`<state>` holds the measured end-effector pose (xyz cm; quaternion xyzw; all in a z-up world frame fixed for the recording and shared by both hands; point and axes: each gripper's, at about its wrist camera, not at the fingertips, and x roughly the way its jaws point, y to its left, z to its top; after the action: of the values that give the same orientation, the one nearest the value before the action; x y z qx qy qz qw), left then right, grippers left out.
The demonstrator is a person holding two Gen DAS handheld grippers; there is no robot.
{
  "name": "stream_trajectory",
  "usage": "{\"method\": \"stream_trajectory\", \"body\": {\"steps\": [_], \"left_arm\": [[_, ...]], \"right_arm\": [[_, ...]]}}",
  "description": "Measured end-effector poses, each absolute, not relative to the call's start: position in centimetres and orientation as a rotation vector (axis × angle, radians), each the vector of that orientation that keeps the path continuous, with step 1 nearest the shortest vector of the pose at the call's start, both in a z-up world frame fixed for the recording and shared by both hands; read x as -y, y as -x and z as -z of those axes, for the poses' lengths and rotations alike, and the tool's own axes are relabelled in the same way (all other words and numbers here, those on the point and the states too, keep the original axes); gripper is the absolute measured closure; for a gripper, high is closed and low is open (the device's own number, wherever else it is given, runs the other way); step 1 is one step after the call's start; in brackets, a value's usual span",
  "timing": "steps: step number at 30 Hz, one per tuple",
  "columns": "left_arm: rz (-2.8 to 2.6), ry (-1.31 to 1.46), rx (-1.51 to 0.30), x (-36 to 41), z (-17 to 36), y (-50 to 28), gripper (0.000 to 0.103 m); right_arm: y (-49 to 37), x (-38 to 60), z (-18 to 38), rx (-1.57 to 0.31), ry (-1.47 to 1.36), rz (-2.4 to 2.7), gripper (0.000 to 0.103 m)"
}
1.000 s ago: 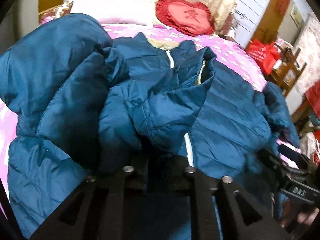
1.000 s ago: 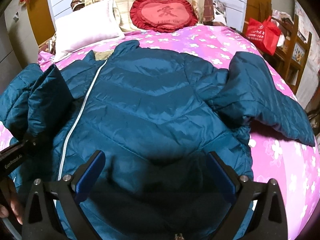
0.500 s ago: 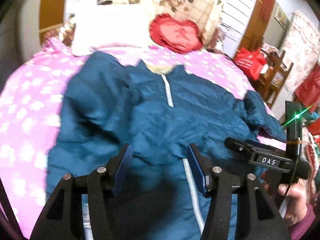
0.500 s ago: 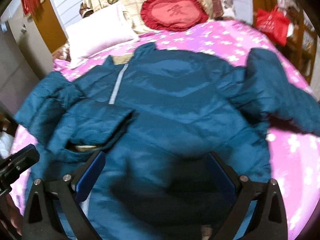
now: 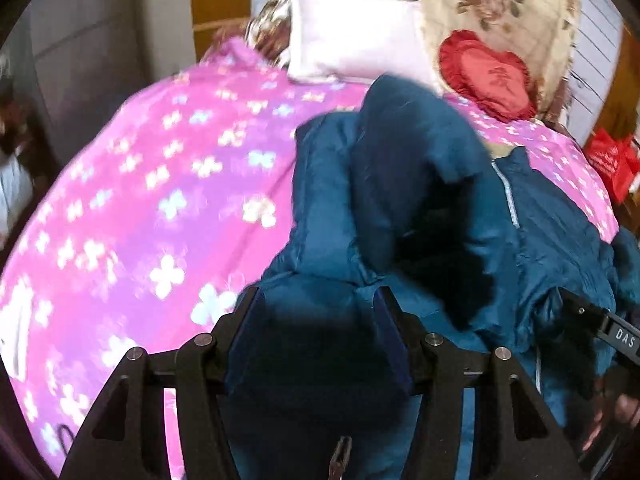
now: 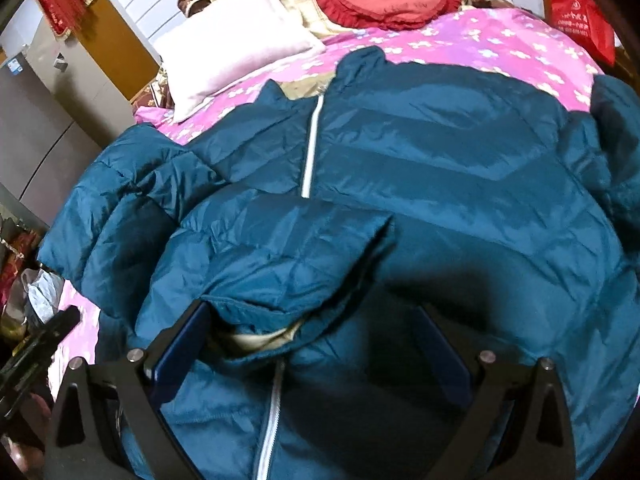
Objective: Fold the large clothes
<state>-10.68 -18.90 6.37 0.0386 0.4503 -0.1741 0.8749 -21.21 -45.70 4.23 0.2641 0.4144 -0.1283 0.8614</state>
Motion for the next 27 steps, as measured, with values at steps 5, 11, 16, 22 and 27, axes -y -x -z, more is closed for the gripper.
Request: {"method": "stream_trajectory", "body": {"steps": [5, 11, 16, 22, 27], "left_arm": [[0.364, -0.007, -0.987, 18.4, -4.4, 9.3, 0.067], [0.355, 0.047, -0.974, 18.4, -3.9, 8.2, 0.067], [0.355, 0.064, -0.974, 18.6, -3.6, 7.7, 0.067], [0.386, 0.11, -0.958, 18.4, -4.2, 7.6, 0.067], [0.42, 0.12, -0.918, 18.7, -5.2, 8.1, 0.067]], "right_arm": [[20.0, 45.4, -3.9, -0.86, -0.515, 0.224, 0.059], [20.2, 45.8, -6.2, -0.805, -0.418, 0.216, 0.083], [21.1, 48.5, -8.5, -0.769, -0.342, 0.303, 0.087], [22.4, 52.6, -9.6, -0.75, -0.312, 0.428, 0.088], [23.5, 54.9, -10.1, -0.745, -0.31, 0.472, 0.089]]}}
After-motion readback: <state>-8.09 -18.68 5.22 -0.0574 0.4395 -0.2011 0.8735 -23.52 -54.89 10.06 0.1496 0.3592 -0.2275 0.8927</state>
